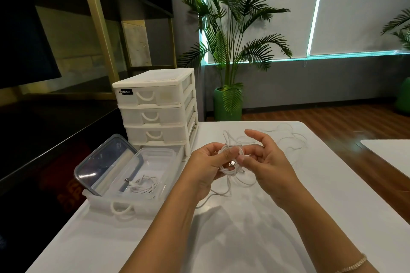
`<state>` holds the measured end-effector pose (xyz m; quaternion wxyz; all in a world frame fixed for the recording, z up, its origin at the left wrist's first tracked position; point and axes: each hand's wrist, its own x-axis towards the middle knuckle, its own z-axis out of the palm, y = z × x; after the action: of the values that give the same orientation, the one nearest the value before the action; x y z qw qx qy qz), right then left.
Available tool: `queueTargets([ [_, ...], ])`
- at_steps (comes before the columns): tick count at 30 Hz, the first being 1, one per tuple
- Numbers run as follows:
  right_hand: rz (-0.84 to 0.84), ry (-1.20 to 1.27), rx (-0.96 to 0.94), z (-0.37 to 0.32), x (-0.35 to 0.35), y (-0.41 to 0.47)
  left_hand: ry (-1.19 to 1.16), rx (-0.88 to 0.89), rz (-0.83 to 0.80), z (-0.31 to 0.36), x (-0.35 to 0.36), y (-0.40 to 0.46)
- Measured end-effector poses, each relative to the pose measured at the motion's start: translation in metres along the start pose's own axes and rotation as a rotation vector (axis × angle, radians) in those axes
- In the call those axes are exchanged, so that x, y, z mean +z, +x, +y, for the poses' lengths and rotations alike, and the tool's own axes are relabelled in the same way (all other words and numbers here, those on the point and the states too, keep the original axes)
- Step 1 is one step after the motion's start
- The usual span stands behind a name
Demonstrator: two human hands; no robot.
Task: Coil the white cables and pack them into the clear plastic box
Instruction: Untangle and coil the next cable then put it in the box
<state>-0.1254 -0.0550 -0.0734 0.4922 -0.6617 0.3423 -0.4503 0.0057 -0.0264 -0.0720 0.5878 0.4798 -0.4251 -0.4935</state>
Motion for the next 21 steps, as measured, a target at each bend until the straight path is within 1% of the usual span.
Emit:
queueTargets([
  [6, 0.045, 0.053, -0.024, 0.001, -0.0046, 0.001, -0.056, -0.001, -0.047, 0.0005, -0.0013, -0.0005],
  [11, 0.097, -0.01, -0.05, 0.0015, -0.0069, 0.0024, -0.041, 0.002, -0.101, 0.0024, -0.0028, -0.0014],
  [13, 0.105, -0.042, -0.055, 0.002, -0.0053, 0.002, 0.001, 0.02, -0.085, 0.0014, -0.003, -0.0011],
  [17, 0.083, -0.098, -0.061, 0.0032, -0.0014, 0.0003, 0.079, 0.065, -0.003, -0.0025, -0.0008, 0.0012],
  [21, 0.064, -0.108, -0.077, 0.0014, -0.0005, -0.0006, 0.091, 0.08, 0.018, -0.0037, 0.0008, 0.0019],
])
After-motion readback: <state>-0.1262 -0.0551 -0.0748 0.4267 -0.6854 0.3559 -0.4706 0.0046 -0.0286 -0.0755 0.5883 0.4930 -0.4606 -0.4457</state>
